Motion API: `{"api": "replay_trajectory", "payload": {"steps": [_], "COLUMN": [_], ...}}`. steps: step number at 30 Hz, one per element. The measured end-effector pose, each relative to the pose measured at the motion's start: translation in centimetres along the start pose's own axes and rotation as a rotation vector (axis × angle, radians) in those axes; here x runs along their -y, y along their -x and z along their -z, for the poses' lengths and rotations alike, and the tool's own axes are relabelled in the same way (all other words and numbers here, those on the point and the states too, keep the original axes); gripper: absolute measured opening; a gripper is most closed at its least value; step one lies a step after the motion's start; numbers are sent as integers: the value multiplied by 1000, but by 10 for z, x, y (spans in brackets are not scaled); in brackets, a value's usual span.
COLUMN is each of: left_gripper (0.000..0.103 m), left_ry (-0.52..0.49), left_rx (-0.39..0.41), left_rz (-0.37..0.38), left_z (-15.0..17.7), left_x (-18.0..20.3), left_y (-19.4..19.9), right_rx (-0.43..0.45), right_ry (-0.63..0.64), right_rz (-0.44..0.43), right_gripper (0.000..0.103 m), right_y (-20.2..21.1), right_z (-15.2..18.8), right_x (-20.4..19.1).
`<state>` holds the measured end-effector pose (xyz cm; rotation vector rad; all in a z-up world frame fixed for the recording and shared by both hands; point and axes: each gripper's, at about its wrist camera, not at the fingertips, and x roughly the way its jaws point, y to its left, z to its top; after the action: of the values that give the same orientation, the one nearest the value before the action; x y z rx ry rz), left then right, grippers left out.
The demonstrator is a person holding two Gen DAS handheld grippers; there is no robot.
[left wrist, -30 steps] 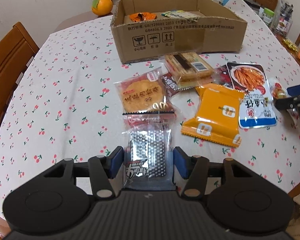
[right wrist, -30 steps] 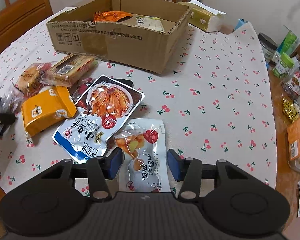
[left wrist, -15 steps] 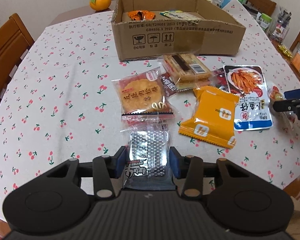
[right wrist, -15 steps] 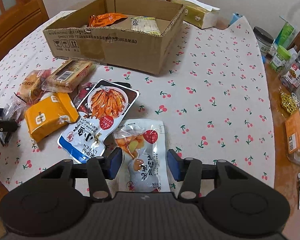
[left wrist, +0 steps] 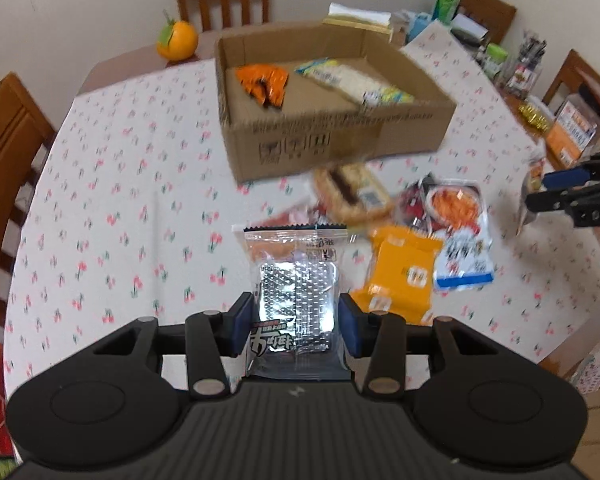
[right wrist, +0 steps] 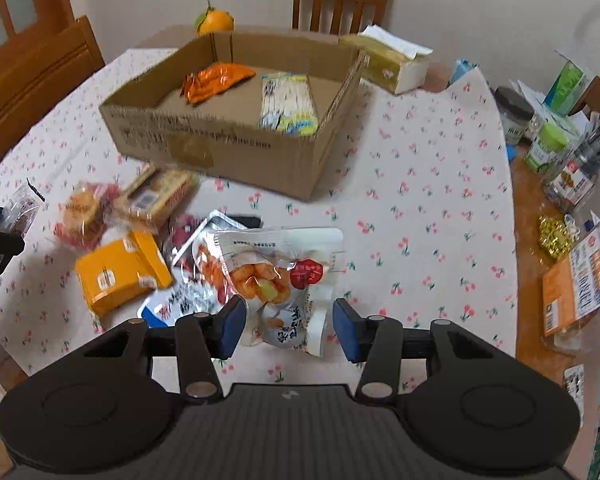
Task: Organize snacks
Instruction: 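Lift both held bags and carry them toward the cardboard box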
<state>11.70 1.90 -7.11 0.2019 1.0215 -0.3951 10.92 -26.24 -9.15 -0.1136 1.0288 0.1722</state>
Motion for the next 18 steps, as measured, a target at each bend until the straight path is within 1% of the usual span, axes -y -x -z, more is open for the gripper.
{"api": "replay_trajectory", "payload": {"steps": [3, 9, 16, 18], "left_gripper": [44, 44, 44, 44], "left_ry": [-35, -88, -132, -143], "left_rx": [29, 92, 115, 121], "left_rz": [12, 61, 115, 113], "left_z": [-19, -63, -117, -133], "left_x": [4, 10, 17, 18], "left_y": [4, 5, -8, -17], "right_rx": [19, 40, 60, 72], "right_ry": [7, -13, -15, -14], "right_rz": [-1, -17, -44, -48], "right_gripper": [53, 53, 53, 53], "right_y": [4, 7, 14, 18], "right_z": [-7, -15, -26, -31], "right_x": [0, 0, 1, 2]}}
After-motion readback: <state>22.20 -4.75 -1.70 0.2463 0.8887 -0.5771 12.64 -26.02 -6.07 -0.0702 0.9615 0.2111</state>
